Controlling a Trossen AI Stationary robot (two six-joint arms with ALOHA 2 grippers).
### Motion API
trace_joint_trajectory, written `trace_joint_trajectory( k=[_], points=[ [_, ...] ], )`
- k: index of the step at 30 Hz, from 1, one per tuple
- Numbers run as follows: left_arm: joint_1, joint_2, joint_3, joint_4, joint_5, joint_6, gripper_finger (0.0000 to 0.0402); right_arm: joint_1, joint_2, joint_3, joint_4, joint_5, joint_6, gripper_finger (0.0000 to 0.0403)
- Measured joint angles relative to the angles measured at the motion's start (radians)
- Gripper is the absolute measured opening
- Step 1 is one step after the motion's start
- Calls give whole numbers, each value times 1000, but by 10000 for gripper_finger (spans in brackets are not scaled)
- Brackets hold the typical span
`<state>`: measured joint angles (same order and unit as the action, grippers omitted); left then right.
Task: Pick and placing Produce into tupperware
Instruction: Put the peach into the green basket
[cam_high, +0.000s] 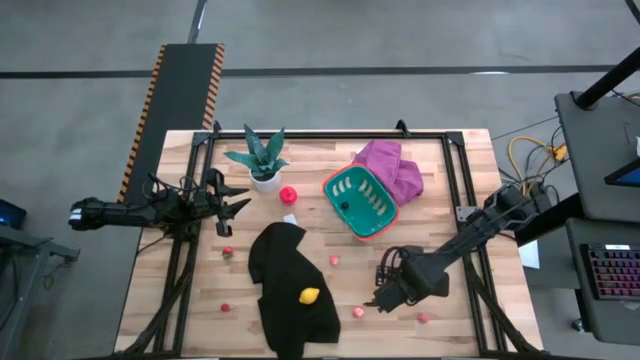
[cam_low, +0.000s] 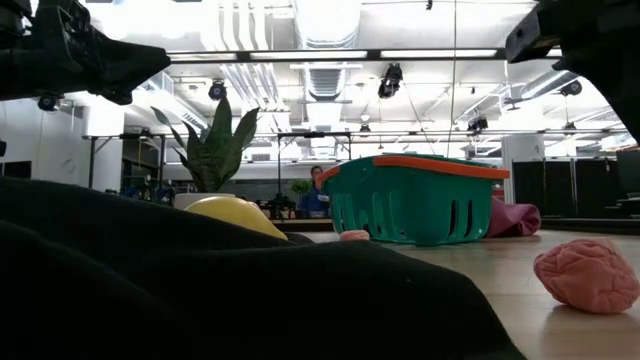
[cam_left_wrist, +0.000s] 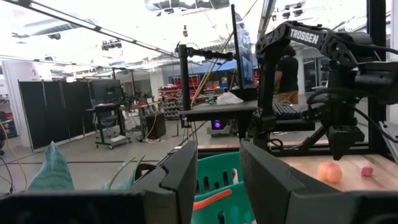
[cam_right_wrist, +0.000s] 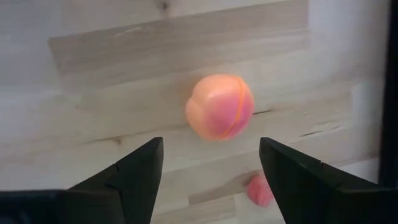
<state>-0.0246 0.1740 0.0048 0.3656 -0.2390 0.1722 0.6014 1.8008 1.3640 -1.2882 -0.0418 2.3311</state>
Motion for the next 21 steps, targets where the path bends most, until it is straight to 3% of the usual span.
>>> trace_joint_trajectory(
  k=[21],
  points=[
    [0, 2, 0, -18, 0, -2, 108, 33, 2, -63, 38, 1, 14, 258]
  ],
)
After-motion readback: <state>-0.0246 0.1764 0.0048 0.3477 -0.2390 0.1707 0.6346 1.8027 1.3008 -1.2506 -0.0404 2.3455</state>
